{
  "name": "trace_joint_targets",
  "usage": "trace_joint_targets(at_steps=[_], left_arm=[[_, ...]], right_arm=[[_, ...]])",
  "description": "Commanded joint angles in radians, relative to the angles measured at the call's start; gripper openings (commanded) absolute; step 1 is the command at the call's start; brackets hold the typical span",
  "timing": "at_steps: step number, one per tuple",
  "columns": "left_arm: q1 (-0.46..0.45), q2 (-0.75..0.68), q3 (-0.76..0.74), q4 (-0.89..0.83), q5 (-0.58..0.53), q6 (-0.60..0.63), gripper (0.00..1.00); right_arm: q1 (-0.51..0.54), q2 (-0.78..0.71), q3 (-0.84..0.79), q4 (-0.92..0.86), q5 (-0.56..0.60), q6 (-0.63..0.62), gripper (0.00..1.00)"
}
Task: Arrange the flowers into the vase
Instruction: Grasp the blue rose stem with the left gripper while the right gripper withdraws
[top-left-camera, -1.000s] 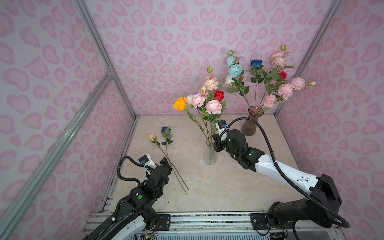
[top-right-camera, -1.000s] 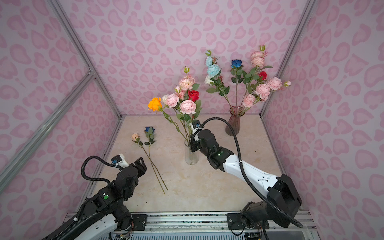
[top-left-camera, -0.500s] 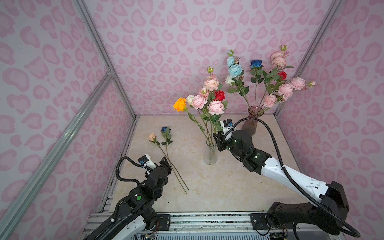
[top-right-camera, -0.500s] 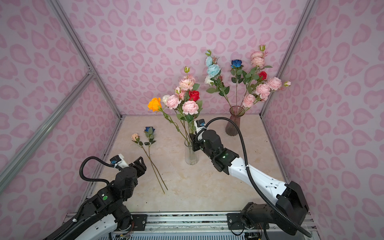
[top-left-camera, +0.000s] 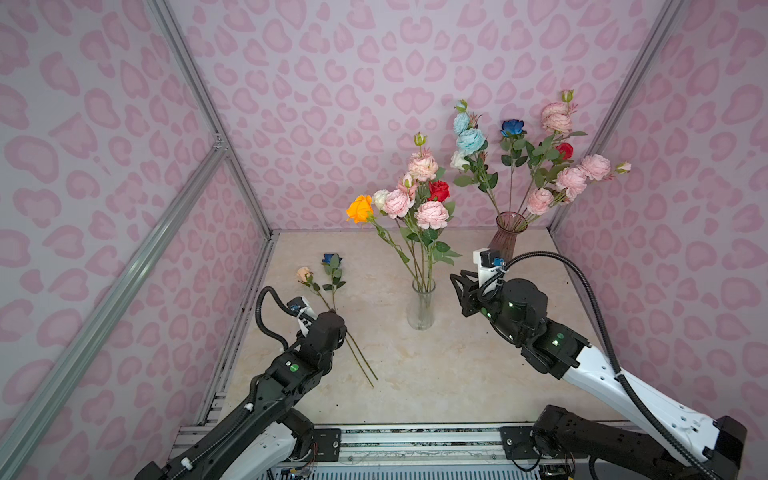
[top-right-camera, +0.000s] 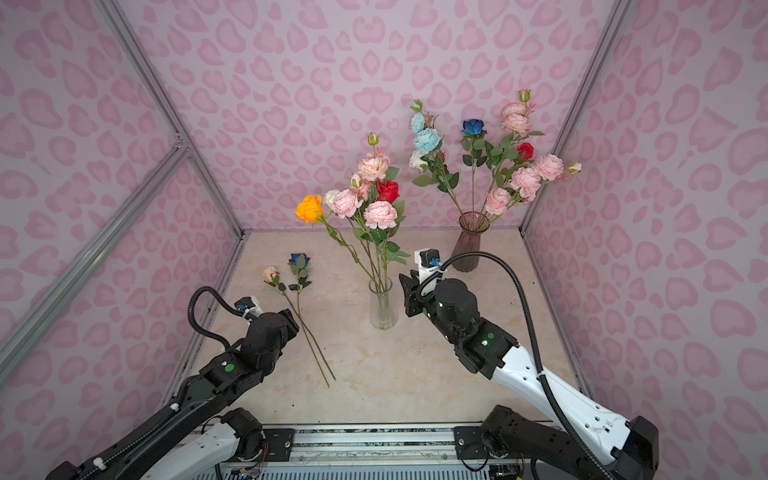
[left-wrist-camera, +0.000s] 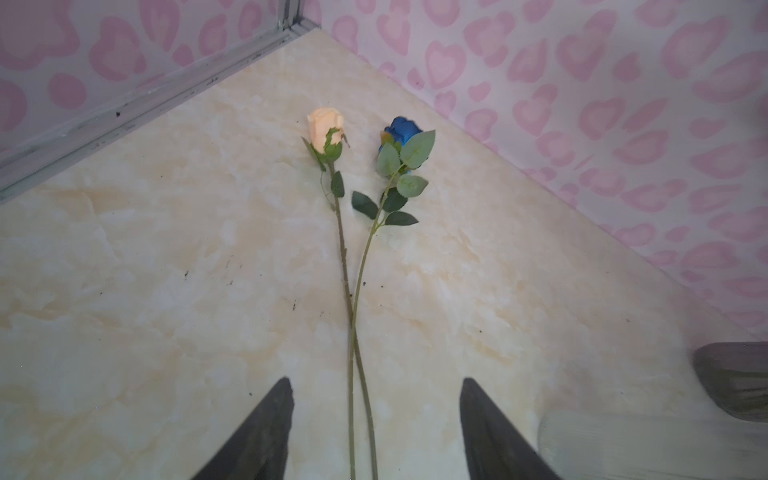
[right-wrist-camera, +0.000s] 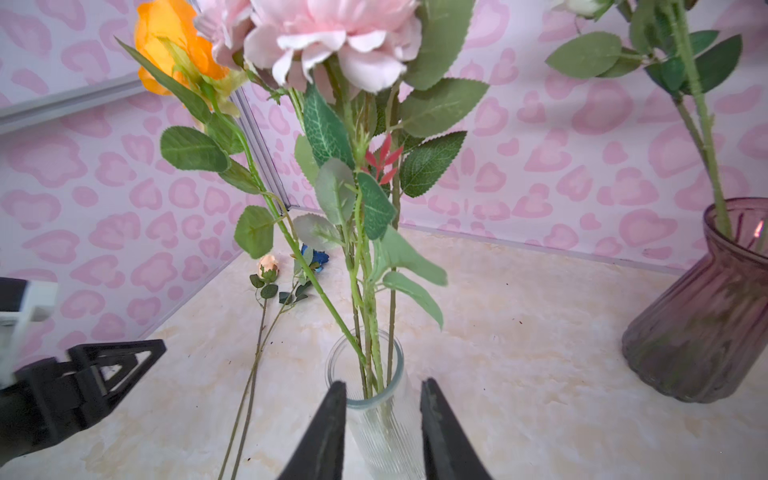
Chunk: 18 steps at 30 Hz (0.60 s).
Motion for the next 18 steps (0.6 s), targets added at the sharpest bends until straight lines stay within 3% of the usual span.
trace_joint_targets(at_steps=[1,5,9,14,18], left_arm=[[0.1,0.148,0.051,0.014,0.179,0.018,0.58],[0.146,0.398,0.213,-0.009,0.158,0.133,0.54],[0.155,0.667,0.38,-0.052,0.033,0.17,0.49],[0.207,0.91,0.568,-0.104,0.08,0.245,0.44],[0.249,0.992,0.629,-0.114,0.122,0.284,0.39]], right_arm=[[0.012,-0.053,-0.032,-0.042,0.015,0.062,0.2],[0.03,-0.102,-0.086,-0.027,0.026,0.093,0.15],[0.033,-0.118,-0.118,-0.014,0.036,0.102,0.14],[0.033,-0.162,-0.153,-0.006,0.067,0.101,0.14],[0.033,-0.196,-0.183,-0.007,0.069,0.111,0.15]])
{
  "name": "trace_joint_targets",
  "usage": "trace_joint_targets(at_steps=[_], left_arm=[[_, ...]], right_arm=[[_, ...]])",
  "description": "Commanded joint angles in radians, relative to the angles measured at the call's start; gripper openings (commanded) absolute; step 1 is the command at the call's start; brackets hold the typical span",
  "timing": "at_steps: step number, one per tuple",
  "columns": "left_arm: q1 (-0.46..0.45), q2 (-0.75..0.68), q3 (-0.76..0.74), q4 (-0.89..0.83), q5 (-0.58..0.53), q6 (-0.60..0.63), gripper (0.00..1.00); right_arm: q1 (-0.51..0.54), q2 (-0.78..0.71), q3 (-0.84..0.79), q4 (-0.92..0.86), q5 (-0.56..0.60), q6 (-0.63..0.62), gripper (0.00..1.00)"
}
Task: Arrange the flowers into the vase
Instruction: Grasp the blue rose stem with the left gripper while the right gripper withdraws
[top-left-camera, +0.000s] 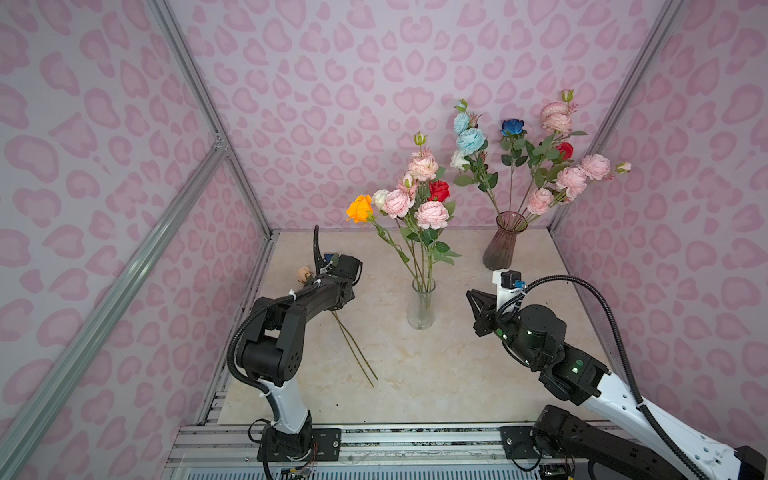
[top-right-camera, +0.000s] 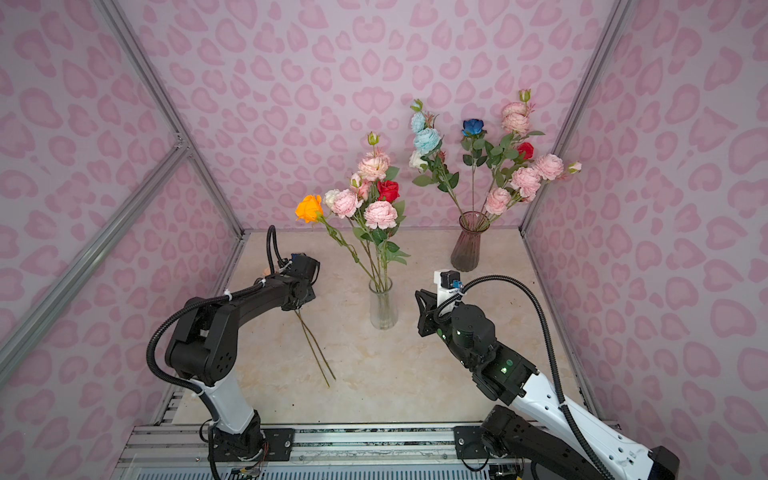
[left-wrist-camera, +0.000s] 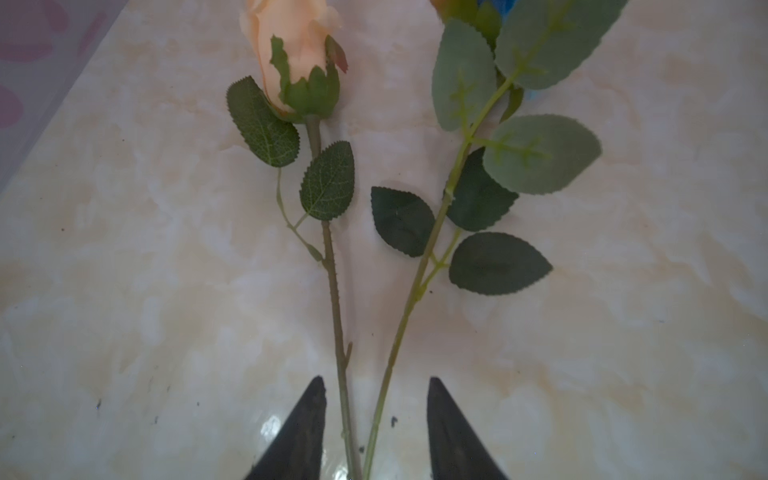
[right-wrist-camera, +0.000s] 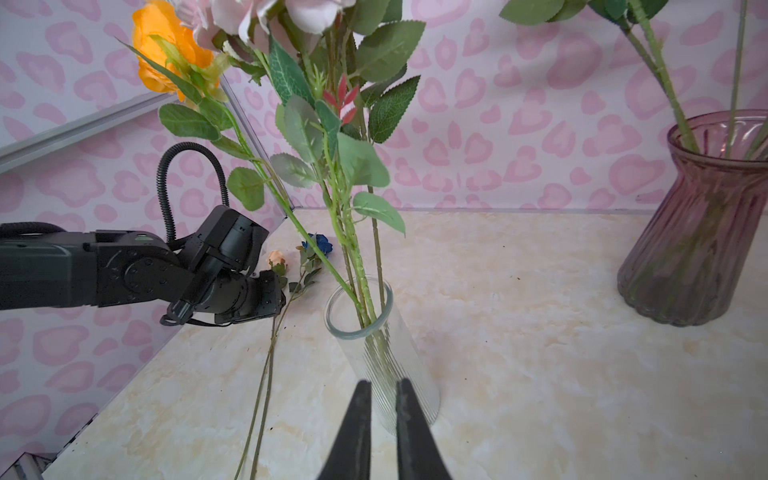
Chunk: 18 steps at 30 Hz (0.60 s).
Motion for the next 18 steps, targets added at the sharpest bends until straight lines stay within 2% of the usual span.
trace_joint_targets(at_steps=[1,4,6,12,18], left_arm=[[0.017,0.038,0.029,-0.033,0.024,0.062,0.4],[0.019,0.062,0.035,-0.017,0.06,0.11,0.37],[0.019,0.08,0.045,-0.016,0.078,0.124,0.31],[0.022,0.103,0.075,-0.054,0.095,0.098,0.29],[0.024,0.113,0.067,-0.054,0.108,0.098,0.15]], right_arm=[[0.0,-0.02,-0.028,0.009,0.019,0.018,0.15],[-0.001,-0.044,-0.05,0.015,0.023,0.028,0.15],[-0.001,-0.054,-0.058,0.022,0.029,0.028,0.15],[-0.001,-0.066,-0.054,0.013,0.033,0.017,0.15],[-0.001,-0.087,-0.054,-0.003,0.042,0.02,0.15]])
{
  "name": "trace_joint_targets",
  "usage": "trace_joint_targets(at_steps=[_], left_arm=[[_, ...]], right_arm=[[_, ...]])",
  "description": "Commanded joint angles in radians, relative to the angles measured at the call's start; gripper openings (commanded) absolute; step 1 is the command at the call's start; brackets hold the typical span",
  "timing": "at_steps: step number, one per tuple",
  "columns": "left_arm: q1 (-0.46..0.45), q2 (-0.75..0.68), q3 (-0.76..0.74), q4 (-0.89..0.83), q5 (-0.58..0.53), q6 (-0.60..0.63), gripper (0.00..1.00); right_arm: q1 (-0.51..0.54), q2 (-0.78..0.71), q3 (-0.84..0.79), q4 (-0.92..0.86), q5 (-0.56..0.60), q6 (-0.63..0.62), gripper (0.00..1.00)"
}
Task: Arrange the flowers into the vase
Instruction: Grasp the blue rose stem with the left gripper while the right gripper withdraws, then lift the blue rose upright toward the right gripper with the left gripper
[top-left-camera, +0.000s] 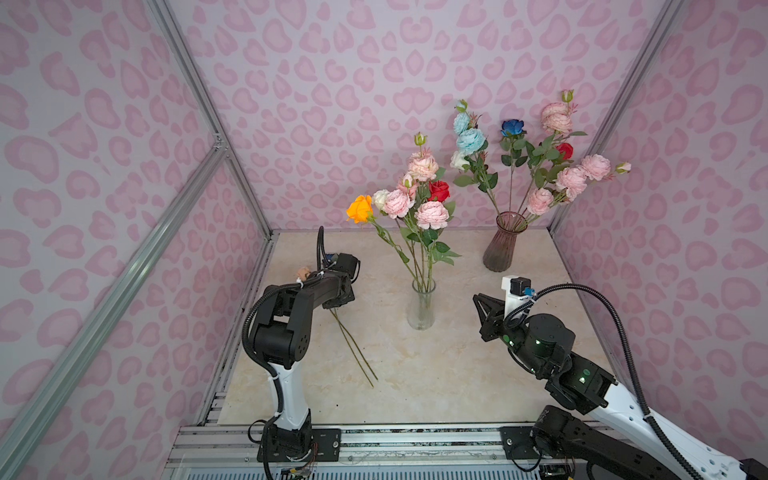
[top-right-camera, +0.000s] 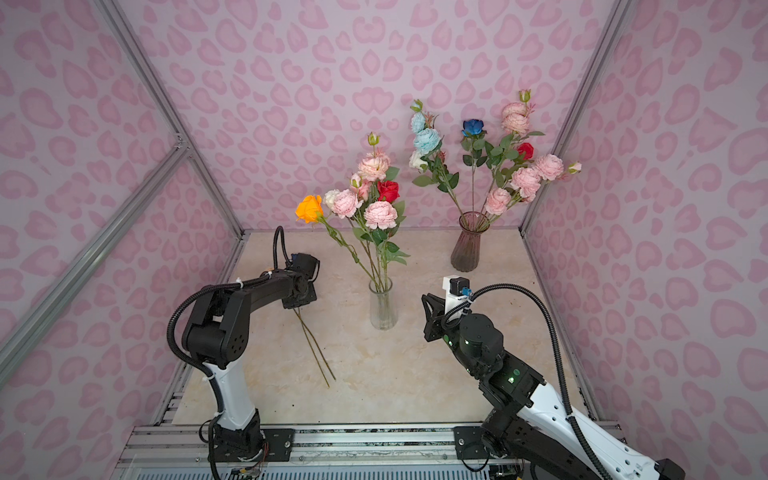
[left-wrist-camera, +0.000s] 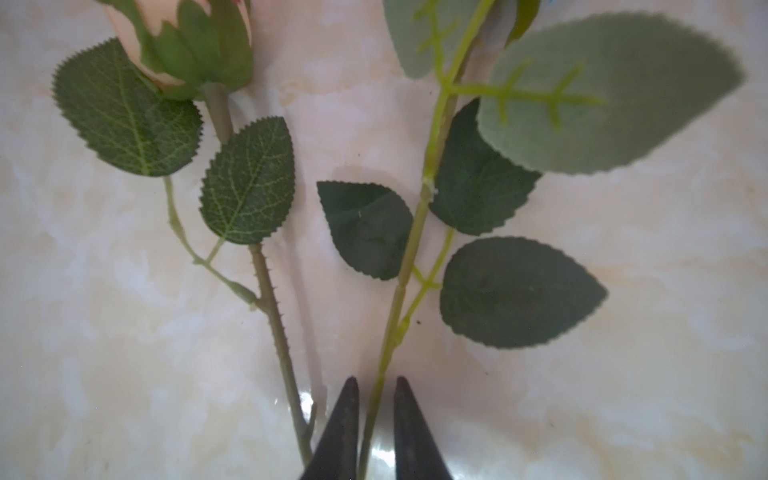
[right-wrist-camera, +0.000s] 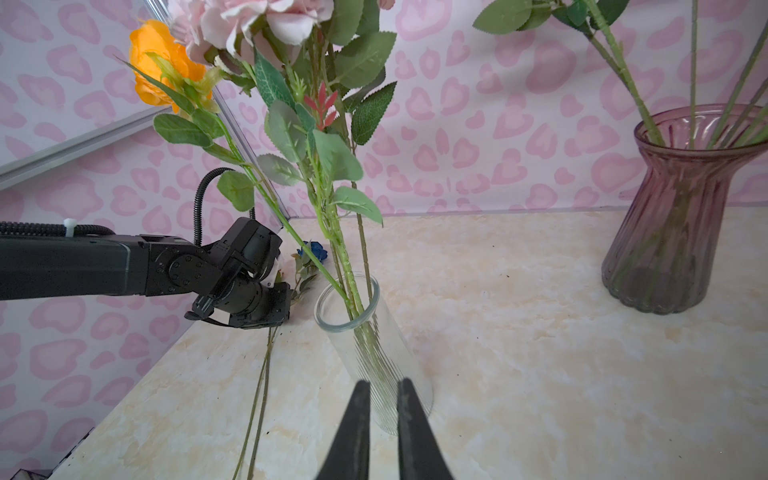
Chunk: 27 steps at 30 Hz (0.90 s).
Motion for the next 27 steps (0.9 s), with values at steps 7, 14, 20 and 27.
trace_joint_targets(at_steps=[7,14,20,27], left_arm=[[0.001,-0.098,-0.034,-0.016,0.043,-0.009,0.03],[-0.033,-0.401,-0.056,-0.021,0.048,0.014,0.03],[-0.089,-0.725,-0.134,0.002,0.02,0.048,0.03],[-0.129,-1.288,-0.454,0.33,0.158,0.168,0.03]], right_arm=[[-0.001,-0.034,0.007,-0.025,0.022,0.015,0.15],[-0.001,0.009,0.057,-0.035,-0.002,-0.006,0.15],[0.015,0.073,0.142,-0.024,-0.16,-0.07,0.22],[0.196,0.217,0.29,-0.023,-0.11,-0.184,0.35]])
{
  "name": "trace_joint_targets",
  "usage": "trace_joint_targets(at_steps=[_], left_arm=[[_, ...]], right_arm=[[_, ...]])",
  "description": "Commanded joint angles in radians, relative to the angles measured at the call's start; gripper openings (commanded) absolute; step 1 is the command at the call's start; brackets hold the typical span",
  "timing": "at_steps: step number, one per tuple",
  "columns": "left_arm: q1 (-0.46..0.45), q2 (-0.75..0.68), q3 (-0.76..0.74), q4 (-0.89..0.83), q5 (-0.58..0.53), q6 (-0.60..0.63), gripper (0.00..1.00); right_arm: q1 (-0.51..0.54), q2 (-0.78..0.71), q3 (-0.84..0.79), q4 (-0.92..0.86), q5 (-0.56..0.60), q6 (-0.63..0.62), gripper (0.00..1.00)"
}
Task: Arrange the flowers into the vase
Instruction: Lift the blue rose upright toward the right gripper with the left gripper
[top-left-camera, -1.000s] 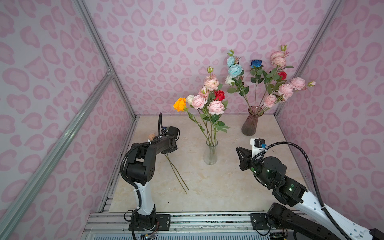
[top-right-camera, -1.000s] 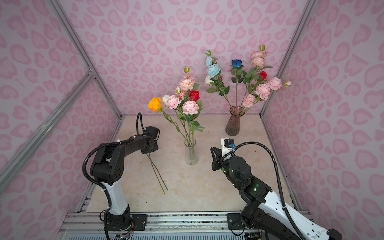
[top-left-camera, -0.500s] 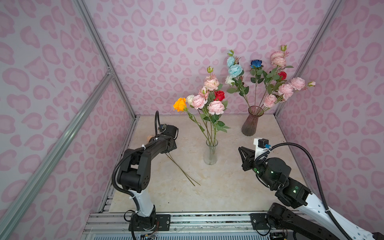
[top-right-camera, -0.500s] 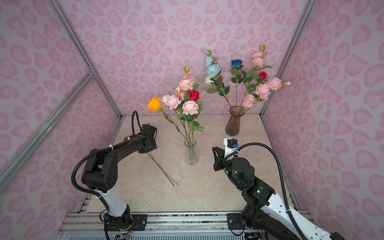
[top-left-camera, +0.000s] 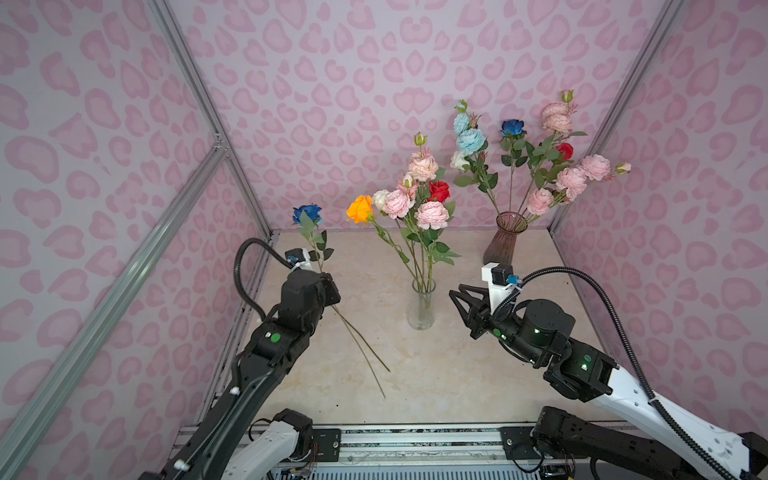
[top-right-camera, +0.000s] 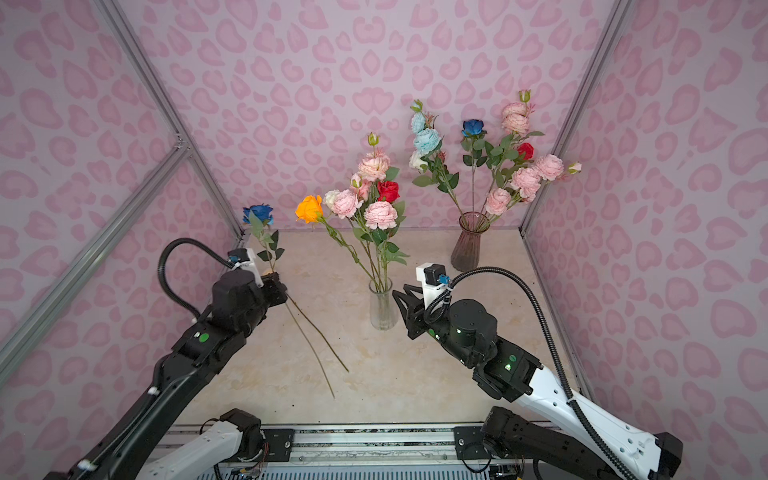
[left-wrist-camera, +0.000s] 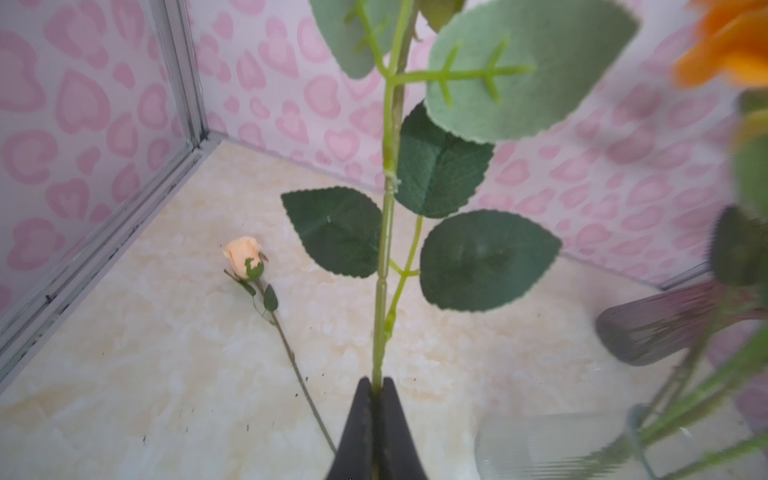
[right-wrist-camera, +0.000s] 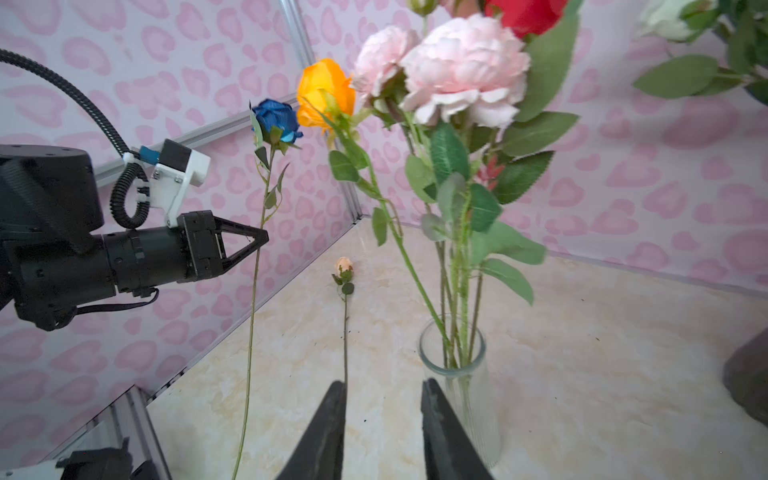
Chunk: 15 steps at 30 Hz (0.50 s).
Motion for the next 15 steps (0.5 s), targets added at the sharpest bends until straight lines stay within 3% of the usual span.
trace_joint_targets(at_steps=[1,4,9,15], left_arm=[[-0.004,-0.166,-0.089,0.209,0.153,0.083,0.03],[-0.005,-0.269,-0.116,0.266,0.311,0.106,0.03],[-0.007,-0.286,-0.045,0.269,0.546,0.084,0.03],[-0.014,-0.268,-0.045,0.332,0.708,0.043,0.03]], right_arm=[[0.055,0.063,0.047,0.025,-0.007,-0.069,0.35],[0.126,0.161,0.133,0.028,-0.018,-0.103,0.38],[0.242,0.331,0.27,0.039,-0.054,-0.143,0.44],[0.278,0.507,0.348,0.131,-0.095,-0.057,0.48]])
